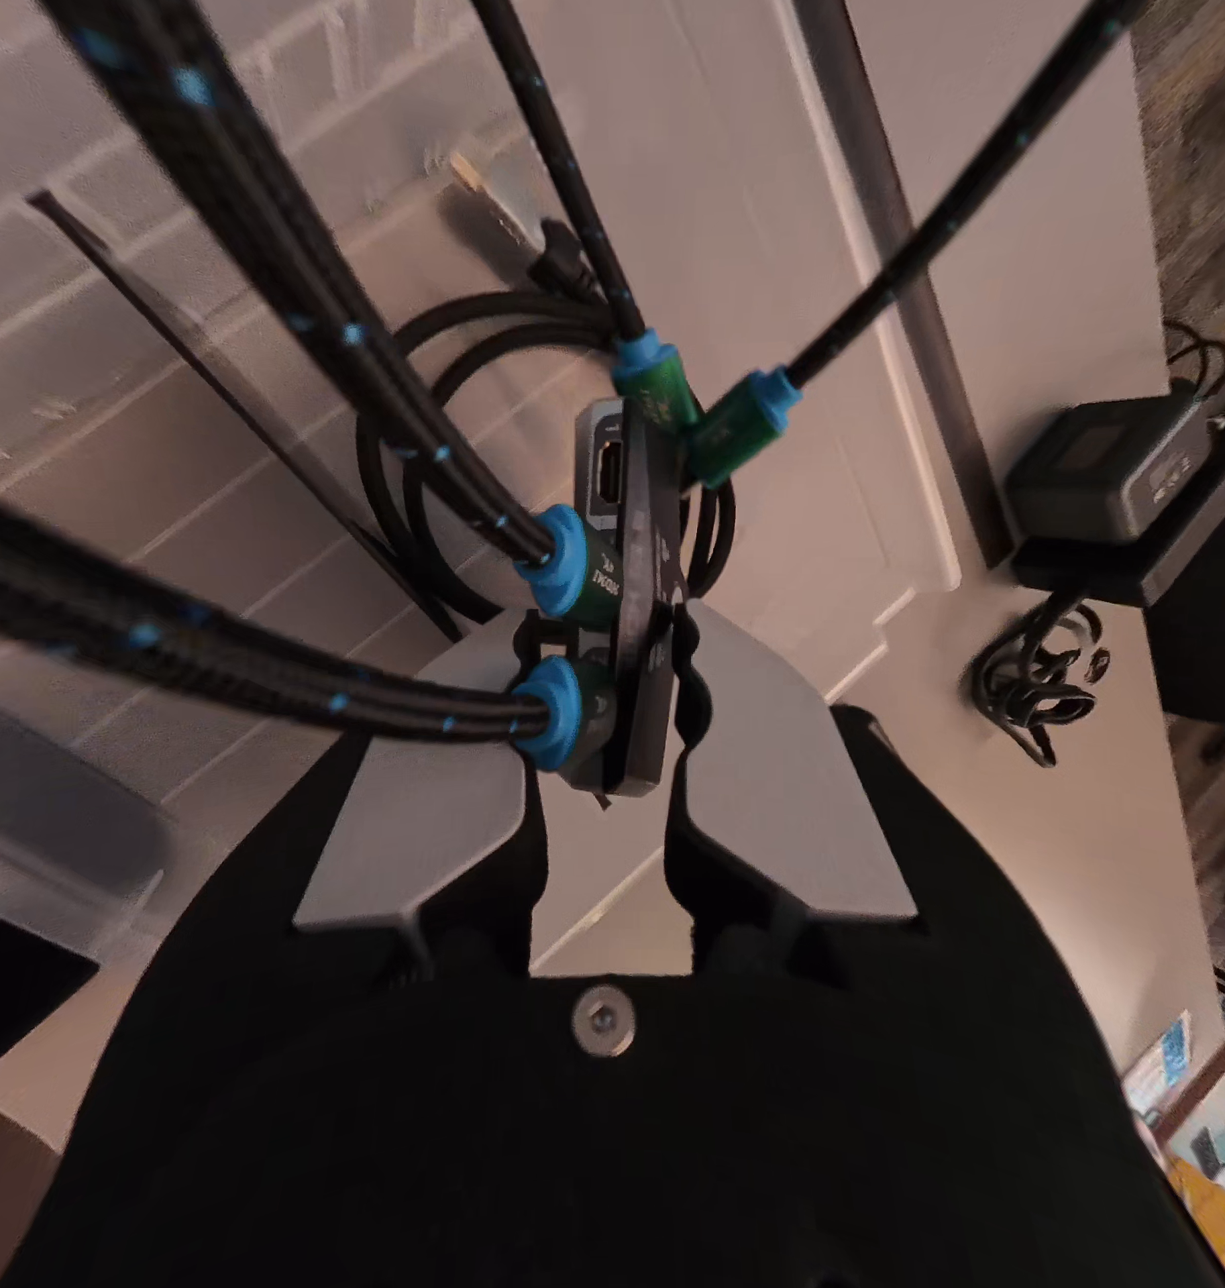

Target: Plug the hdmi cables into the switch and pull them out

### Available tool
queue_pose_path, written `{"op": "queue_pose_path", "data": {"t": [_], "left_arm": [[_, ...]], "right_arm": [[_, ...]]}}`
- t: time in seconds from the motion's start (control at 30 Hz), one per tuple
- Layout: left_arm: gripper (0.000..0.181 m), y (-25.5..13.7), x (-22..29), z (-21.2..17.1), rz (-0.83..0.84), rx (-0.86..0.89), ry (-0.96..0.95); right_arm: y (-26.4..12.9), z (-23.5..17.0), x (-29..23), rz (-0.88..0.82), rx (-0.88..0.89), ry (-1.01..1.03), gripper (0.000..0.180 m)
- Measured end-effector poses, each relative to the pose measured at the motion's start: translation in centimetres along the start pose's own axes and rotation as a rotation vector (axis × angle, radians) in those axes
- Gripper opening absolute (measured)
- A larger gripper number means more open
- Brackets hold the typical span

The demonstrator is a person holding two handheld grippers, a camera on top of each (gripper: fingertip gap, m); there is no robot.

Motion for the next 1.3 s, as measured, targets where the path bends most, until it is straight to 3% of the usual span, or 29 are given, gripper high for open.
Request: {"op": "queue_pose_path", "data": {"t": [0.17,0.27,0.37,0.6,0.73,0.93,1.3], "left_arm": [[0.022,0.0,0.2,0.0,-0.011,-0.002,0.010],[0.021,0.0,0.2,0.0,-0.013,-0.002,0.008],[0.021,0.1,0.4,0.0,-0.019,-0.006,0.009],[0.021,0.5,0.9,-0.1,-0.038,-0.017,0.018],[0.021,0.7,1.1,-0.2,-0.048,-0.021,0.020],[0.021,0.9,1.3,-0.4,-0.053,-0.041,0.033],[0.021,0.5,0.9,-0.3,-0.038,-0.030,0.017]], "right_arm": [[-0.4,2.9,-0.7,-0.061,0.064,-0.107,0.022],[0.5,4.2,-0.9,-0.020,0.111,-0.040,0.016],[2.4,3.8,-0.7,0.036,0.022,0.112,0.017],[6.3,3.4,-2.1,0.029,-0.196,0.033,0.019],[6.2,3.4,-2.1,0.028,-0.161,0.043,0.022],[3.9,3.4,-2.8,0.164,-0.054,0.063,0.041],[-3.7,-1.3,-0.8,0.035,-0.005,0.192,0.050]]}}
Point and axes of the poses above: each gripper's, where its closed fingertips meet, y out along the fingers, z out of its top, x = y × z across the jaws, the point moved 6 cm from there along -y, back along the fingers, and after that the axes turned 13 degrees about x, right-handed, at the moved point
